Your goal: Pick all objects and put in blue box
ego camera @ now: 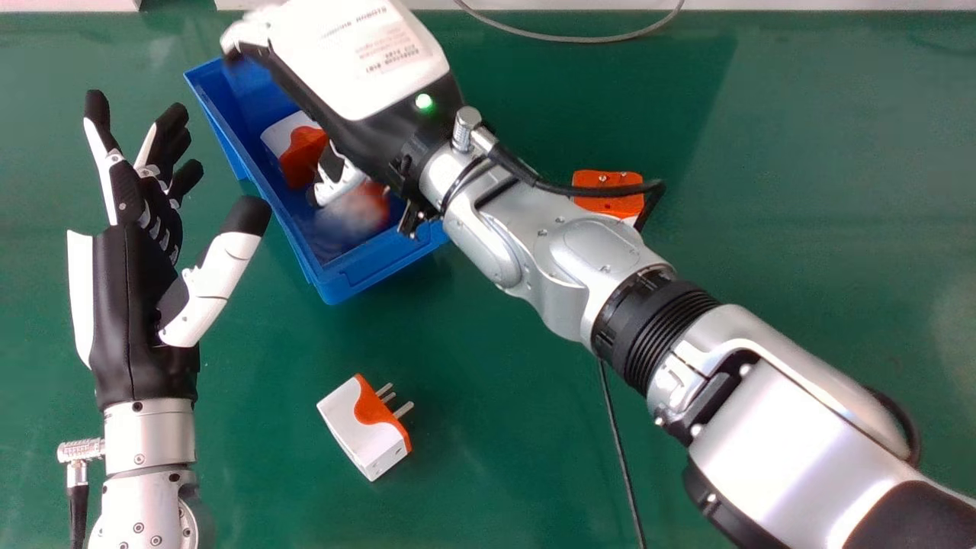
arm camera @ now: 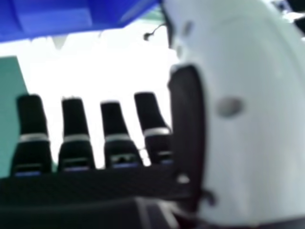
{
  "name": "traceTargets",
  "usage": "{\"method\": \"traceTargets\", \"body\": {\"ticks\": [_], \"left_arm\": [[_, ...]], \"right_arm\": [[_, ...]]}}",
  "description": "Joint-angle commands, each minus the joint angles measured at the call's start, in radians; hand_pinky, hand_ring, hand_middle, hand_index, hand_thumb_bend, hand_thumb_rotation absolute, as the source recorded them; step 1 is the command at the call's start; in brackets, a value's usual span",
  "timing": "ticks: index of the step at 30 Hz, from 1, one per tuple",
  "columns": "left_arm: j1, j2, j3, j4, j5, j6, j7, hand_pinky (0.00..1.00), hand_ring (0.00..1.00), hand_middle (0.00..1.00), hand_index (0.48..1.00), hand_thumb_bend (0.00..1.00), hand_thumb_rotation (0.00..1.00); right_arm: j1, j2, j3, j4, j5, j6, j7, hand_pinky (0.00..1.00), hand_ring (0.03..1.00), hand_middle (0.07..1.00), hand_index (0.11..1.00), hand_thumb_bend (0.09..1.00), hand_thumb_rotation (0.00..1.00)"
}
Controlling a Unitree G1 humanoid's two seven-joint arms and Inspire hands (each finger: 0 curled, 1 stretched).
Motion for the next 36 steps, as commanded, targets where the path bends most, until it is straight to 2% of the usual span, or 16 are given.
{"method": "traceTargets", "body": {"ticks": [1,2,5,7,9,10,13,14,18,20,22,26,30,33,35,36], "left_arm": [[-0.007,0.003,0.002,-0.013,-0.007,-0.017,0.001,0.9,0.93,0.92,0.911,0.87,0.58],[-0.007,0.004,0.003,-0.014,-0.006,-0.017,0.001,0.9,0.93,0.92,0.911,0.87,0.58],[-0.007,0.003,0.0,-0.018,-0.024,-0.015,-0.014,0.9,0.93,0.93,0.913,0.87,0.57],[-0.008,0.007,0.003,-0.015,-0.007,-0.017,-0.004,0.9,0.93,0.93,0.916,0.87,0.58],[-0.009,0.007,0.002,-0.013,-0.004,-0.023,-0.004,0.9,0.93,0.93,0.916,0.87,0.59],[-0.008,0.005,0.001,-0.015,-0.008,-0.026,-0.007,0.9,0.93,0.93,0.916,0.87,0.59],[-0.007,-0.003,-0.003,-0.021,-0.045,-0.022,-0.032,0.9,0.94,0.93,0.922,0.86,0.56],[-0.007,-0.004,-0.003,-0.023,-0.052,-0.019,-0.036,0.91,0.94,0.94,0.926,0.86,0.55],[-0.005,-0.006,-0.001,-0.027,-0.053,-0.01,-0.038,0.91,0.94,0.94,0.925,0.86,0.54],[-0.008,-0.007,0.0,-0.025,-0.063,-0.009,-0.046,0.91,0.94,0.94,0.924,0.86,0.54],[-0.011,-0.006,0.0,-0.022,-0.067,-0.008,-0.05,0.91,0.94,0.94,0.926,0.85,0.53],[-0.018,0.001,0.0,-0.012,-0.059,-0.01,-0.049,0.91,0.94,0.94,0.928,0.84,0.53],[-0.024,0.001,0.0,-0.007,-0.055,-0.011,-0.046,0.91,0.94,0.94,0.92,0.86,0.54],[-0.028,-0.003,-0.002,-0.003,-0.063,-0.017,-0.055,0.91,0.94,0.94,0.918,0.86,0.54],[-0.028,-0.006,-0.004,-0.005,-0.062,-0.02,-0.056,0.91,0.94,0.94,0.917,0.86,0.54],[-0.027,-0.007,-0.003,-0.006,-0.055,-0.021,-0.051,0.91,0.94,0.94,0.916,0.86,0.53]], "right_arm": [[-0.034,-0.005,0.009,-0.04,-0.013,0.011,-0.034,0.98,0.993,0.996,0.99,0.988,0.26],[-0.034,-0.008,0.01,-0.046,-0.013,0.011,-0.037,0.98,0.993,0.996,0.99,0.988,0.26],[-0.028,-0.014,0.003,-0.066,-0.005,0.009,-0.05,0.99,0.997,0.998,0.995,0.995,0.29],[-0.017,-0.021,-0.007,-0.093,0.006,0.006,-0.054,1.0,0.999,1.0,0.999,1.0,0.31],[0.005,-0.039,-0.02,-0.153,0.018,0.008,-0.051,1.0,1.0,1.0,1.0,1.0,0.32],[0.021,-0.05,-0.03,-0.192,0.024,0.01,-0.048,1.0,1.0,1.0,1.0,1.0,0.32],[0.098,-0.101,-0.073,-0.391,0.039,0.054,0.013,1.0,1.0,1.0,1.0,1.0,0.33],[0.131,-0.118,-0.092,-0.47,0.042,0.08,0.042,1.0,1.0,1.0,1.0,1.0,0.33],[0.274,-0.18,-0.169,-0.831,0.026,0.254,0.261,1.0,1.0,1.0,1.0,1.0,0.38],[0.329,-0.21,-0.199,-0.995,-0.003,0.353,0.393,1.0,1.0,1.0,1.0,1.0,0.39],[0.374,-0.254,-0.232,-1.152,-0.039,0.447,0.548,1.0,1.0,1.0,1.0,1.0,0.38],[0.421,-0.345,-0.279,-1.348,-0.112,0.572,0.796,1.0,1.0,1.0,1.0,1.0,0.36],[0.442,-0.412,-0.328,-1.436,-0.146,0.663,0.972,1.0,1.0,1.0,1.0,1.0,0.33],[0.416,-0.46,-0.333,-1.412,-0.188,0.702,1.106,1.0,1.0,1.0,1.0,1.0,0.33],[0.402,-0.477,-0.341,-1.381,-0.182,0.712,1.17,1.0,1.0,1.0,1.0,1.0,0.34],[0.392,-0.483,-0.338,-1.353,-0.18,0.717,1.201,1.0,1.0,1.0,1.0,1.0,0.33]]}}
